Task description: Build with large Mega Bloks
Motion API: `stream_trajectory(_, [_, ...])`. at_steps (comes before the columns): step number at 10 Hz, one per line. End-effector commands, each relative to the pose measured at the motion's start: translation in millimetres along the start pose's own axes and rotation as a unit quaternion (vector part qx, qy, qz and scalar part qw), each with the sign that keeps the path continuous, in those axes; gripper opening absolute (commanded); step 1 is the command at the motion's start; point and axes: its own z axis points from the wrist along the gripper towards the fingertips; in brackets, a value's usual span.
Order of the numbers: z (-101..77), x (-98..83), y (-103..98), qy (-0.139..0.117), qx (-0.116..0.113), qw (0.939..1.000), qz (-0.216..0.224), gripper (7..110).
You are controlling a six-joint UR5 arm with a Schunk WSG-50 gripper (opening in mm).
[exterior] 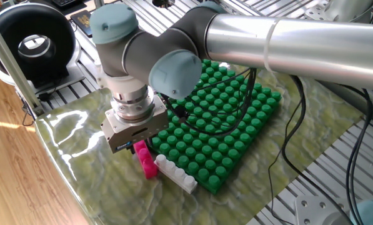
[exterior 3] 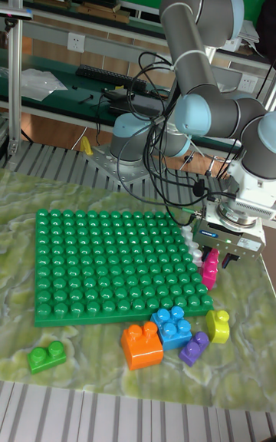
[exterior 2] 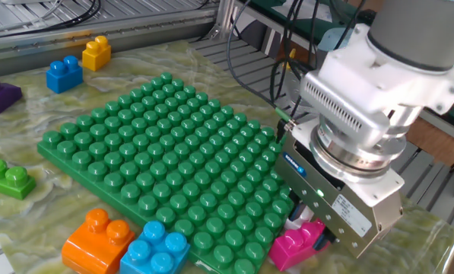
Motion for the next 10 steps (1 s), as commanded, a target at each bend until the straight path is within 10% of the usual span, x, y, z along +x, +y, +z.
stream_trajectory(1, [6.1, 0.9, 3.0, 0.004, -0.003, 1.0, 0.005, 44])
stream_trajectory(10, [26.6, 5.5, -0.9, 0.004, -0.008, 0.9999, 0.005, 44])
